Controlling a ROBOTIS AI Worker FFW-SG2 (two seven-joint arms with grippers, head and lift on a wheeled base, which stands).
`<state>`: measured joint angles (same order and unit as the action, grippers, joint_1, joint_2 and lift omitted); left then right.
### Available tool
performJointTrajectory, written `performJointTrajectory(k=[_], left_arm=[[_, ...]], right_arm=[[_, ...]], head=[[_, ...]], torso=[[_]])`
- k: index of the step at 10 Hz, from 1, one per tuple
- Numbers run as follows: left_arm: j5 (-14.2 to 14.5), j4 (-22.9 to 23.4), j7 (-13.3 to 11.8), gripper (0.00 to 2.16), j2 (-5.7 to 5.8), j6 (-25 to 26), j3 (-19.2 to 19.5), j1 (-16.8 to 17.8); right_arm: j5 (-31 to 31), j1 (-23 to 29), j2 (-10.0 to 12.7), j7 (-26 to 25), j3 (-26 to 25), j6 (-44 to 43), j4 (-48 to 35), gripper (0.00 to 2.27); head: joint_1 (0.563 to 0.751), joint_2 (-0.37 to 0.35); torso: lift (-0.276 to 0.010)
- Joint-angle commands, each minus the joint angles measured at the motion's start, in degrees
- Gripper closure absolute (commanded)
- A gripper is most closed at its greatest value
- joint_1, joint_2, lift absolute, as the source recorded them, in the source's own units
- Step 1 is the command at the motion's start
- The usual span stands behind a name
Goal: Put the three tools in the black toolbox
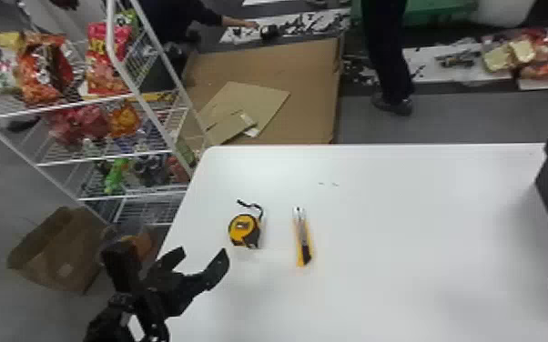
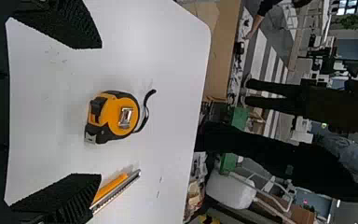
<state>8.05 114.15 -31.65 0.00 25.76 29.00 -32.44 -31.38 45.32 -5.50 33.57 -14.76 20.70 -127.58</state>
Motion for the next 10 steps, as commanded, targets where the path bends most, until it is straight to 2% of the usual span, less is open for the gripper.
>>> performJointTrajectory(k=[1, 2, 3, 4, 7, 10], left_arm=[[0.30, -0.16, 0.19, 0.00, -0.15, -0.13, -1.14, 0.18], [0.38, -0.16, 1.15, 0.00, -0.15, -0.84, -1.67, 0.35], [0.38, -0.42, 2.91, 0.17, -0.15, -2.24, -2.37, 0.44], [0.47, -0.51, 3.17, 0.22, -0.15, -2.24, -2.64, 0.71], [-0.23, -2.44, 5.90, 0.17, -0.15, -1.54, -5.18, 2.29], [-0.49, -7.10, 7.66, 0.17, -0.15, -1.19, -5.89, 4.31]], right_arm=[[0.00, 0.03, -0.22, 0.01, 0.08, 0.00, -0.04, 0.08], [0.00, 0.12, -0.22, 0.10, 0.17, -0.18, -0.13, 0.08], [-0.09, 0.30, -0.39, 0.10, 0.08, -0.35, -0.13, 0.08], [-0.09, 0.47, -0.57, 0.10, 0.08, -0.53, -0.13, 0.08], [-0.18, 0.91, -1.01, 0.18, 0.26, -1.05, -0.30, 0.08], [-0.79, 1.35, -1.89, 0.53, 0.17, -1.23, -0.30, 0.08]], head=[[0.695, 0.306], [0.695, 0.297], [0.695, 0.292], [0.695, 0.290], [0.695, 0.272], [0.695, 0.259]], torso=[[-0.055], [-0.055], [-0.055], [-0.055], [-0.055], [-0.055]])
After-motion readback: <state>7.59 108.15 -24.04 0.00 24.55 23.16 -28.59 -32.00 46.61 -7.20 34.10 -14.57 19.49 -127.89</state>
